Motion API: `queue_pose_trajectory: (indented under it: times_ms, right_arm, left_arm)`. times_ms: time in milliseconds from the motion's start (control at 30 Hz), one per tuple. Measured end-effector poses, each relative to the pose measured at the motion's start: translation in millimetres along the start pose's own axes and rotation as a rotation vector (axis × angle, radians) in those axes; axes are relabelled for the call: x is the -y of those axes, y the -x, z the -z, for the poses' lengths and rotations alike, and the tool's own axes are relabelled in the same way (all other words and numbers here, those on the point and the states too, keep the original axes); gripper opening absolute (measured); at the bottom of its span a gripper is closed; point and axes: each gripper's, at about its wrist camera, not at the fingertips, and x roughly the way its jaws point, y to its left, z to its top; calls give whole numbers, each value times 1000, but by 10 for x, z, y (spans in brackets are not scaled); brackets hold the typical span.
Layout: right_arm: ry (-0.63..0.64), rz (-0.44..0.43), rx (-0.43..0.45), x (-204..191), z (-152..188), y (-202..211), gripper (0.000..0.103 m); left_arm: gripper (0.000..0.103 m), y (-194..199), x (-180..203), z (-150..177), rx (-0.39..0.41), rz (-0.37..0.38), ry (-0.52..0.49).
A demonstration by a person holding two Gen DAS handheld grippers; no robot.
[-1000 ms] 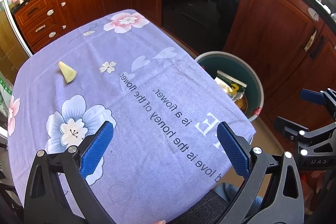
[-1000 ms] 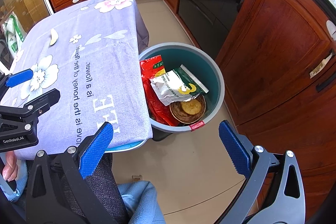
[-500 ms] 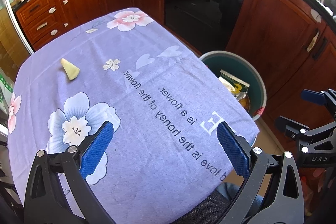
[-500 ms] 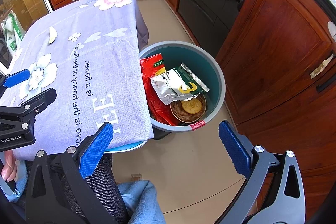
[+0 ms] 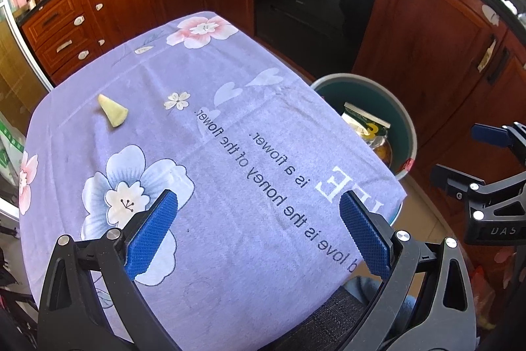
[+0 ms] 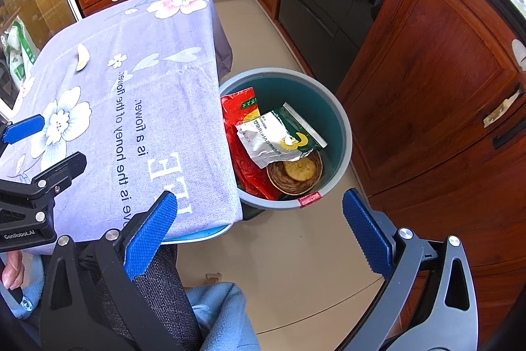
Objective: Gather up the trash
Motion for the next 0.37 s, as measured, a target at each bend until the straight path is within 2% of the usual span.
queue_pose_trajectory:
  times_ms: [367]
  right_arm:
    - [8,5,13,-31,-46,105,97]
  left_arm:
    - [99,92,-63,19,2,-4,6]
